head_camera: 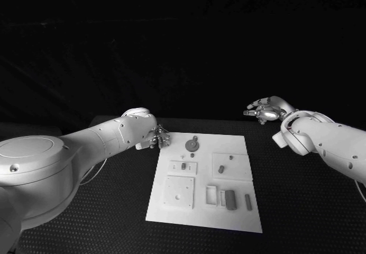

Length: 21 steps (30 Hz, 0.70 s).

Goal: Assemble the parts on the task board

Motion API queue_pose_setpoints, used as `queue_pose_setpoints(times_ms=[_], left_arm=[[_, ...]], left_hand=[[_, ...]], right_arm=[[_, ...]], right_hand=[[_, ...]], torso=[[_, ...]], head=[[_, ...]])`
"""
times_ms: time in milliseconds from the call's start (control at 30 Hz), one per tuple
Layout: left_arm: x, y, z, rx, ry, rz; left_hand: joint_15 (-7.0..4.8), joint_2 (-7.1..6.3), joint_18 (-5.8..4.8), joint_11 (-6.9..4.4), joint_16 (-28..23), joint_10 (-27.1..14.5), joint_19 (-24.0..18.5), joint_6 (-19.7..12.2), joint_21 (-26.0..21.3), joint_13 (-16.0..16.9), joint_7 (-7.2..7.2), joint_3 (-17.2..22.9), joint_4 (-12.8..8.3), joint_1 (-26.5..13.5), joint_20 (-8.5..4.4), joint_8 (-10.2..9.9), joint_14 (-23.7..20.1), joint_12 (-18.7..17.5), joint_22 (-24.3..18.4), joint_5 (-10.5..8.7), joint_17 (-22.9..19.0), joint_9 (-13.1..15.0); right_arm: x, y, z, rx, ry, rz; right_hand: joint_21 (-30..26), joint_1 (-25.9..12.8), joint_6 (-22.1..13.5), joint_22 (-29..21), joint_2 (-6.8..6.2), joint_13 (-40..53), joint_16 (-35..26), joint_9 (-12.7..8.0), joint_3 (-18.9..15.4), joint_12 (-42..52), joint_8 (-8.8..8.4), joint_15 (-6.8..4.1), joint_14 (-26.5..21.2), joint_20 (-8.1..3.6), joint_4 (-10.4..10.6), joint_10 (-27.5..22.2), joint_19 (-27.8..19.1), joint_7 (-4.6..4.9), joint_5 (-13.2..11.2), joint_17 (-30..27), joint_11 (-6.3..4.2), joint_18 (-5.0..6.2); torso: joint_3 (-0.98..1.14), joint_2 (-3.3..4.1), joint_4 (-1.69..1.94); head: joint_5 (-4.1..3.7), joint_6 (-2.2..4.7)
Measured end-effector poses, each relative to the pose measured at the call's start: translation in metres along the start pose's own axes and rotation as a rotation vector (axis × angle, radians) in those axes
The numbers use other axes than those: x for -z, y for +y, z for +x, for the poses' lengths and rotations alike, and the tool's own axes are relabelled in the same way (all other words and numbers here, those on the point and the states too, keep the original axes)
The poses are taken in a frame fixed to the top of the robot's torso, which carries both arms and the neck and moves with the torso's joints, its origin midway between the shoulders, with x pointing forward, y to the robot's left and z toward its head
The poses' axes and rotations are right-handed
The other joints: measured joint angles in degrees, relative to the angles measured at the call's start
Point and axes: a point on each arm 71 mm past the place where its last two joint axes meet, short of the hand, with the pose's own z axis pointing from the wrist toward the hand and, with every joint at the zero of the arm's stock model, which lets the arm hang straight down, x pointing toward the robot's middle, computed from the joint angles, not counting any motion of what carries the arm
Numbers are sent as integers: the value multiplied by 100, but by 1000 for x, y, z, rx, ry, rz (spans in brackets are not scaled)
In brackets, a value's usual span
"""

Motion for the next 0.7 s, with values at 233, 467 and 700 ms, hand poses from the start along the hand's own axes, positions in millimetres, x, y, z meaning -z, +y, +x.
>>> queue_pose_setpoints(times_ms=[233, 467, 700], left_arm=[[3, 3, 0, 22, -3, 15], [13, 2, -2, 36, -11, 59], [37, 1, -5, 66, -10, 124]], left_hand=[[-45, -4, -1, -29, 39, 91, 105, 101, 54, -15, -72, 121, 82, 35, -24, 22, 83, -84, -1, -23, 0, 5], [-102, -5, -2, -76, 61, 187, 188, 153, 88, -17, -122, 150, 70, 48, -83, 22, 181, -111, -1, -20, -1, 9], [-116, -5, -2, -86, 84, 236, 248, 190, 119, -17, -159, 179, 56, 48, -104, 13, 235, -133, -2, -19, -1, 10]], right_arm=[[1, -2, -2, 1, -2, 3], [1, -4, -4, 1, -4, 9], [0, -8, -6, 3, -8, 19]], right_hand=[[0, 0, 2, 0, 0, 0, 0, -5, 0, 0, 0, 0, 0, 0, 0, 0, 0, -3, 0, 0, 0, 0], [-22, 0, -11, 0, 0, -5, 0, -5, 0, 0, 0, 0, 0, 0, 0, 0, 0, 9, 0, 0, 0, 0], [-22, 0, -11, 0, 0, -14, 0, -5, 0, 0, 0, 0, 0, 0, 0, 0, 0, 9, 0, -1, 0, 1]], torso=[[-3, -2, 0], [-5, -6, 7], [-6, -8, 13]], head=[[-5, -3], [-8, -5], [-9, -32]])
